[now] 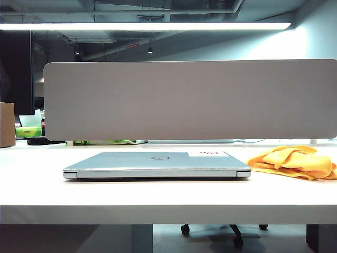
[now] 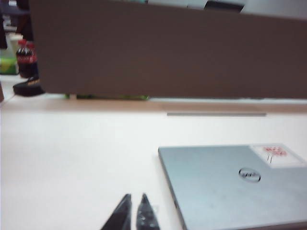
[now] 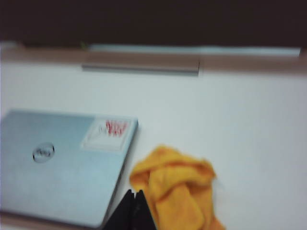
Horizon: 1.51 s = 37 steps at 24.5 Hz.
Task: Pick up the rag and use it to wipe the water off the lid of the laptop on the table.
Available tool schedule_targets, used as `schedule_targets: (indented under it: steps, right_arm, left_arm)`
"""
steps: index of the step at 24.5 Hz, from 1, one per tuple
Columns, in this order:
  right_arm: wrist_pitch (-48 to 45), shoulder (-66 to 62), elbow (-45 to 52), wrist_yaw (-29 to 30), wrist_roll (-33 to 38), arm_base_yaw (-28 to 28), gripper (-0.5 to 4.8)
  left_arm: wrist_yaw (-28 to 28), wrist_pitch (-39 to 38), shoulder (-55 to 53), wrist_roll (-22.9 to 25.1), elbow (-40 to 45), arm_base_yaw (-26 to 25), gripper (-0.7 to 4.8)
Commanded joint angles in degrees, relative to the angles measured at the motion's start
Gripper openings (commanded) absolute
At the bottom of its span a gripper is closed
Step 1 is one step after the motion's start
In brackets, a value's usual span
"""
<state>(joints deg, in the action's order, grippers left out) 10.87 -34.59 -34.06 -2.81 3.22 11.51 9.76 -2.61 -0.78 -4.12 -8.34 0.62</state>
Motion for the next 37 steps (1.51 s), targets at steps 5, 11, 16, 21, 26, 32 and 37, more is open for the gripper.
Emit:
schedule_targets:
  steps: [5,11,16,21,26,32,37]
  right_arm:
    - [-7.91,8.66,7.80,1.33,0.26,0.09,-0.09]
    - [-22.86,11.58,21.16,10.40,5.84,0.11,-0.08]
    - [-21.62,11.58,23.32,10.29,5.79,0.09,0.11]
    - [-17.77,11.58,23.32,10.36,5.75,0.07,0.11]
    - [-17.97,11.56,23.34,5.86,-0.59,-0.02,0.11]
    - [-19.61,18.23,24.94,4.02,-4.59,-4.24,0.11]
    - [-20.98,34.71,32.22,4.02,-4.96,-10.47,0.11]
  left_arm:
    - [-0.15,-0.35,0.24,5.42,4.57,0.09,0.22]
    - [0.11,-7.82,0.22,5.40,6.51,0.15,0.22]
    - [0.11,-10.54,0.22,5.40,6.51,0.13,0.22]
    - [0.11,-10.62,0.22,5.40,6.51,0.13,0.22]
    - [0.11,-10.62,0.22,5.40,6.51,0.13,0.22]
    - [0.09,-10.62,0.20,5.40,6.51,0.15,0.22]
    - [0.50,-10.62,0.20,5.40,6.51,0.15,0.22]
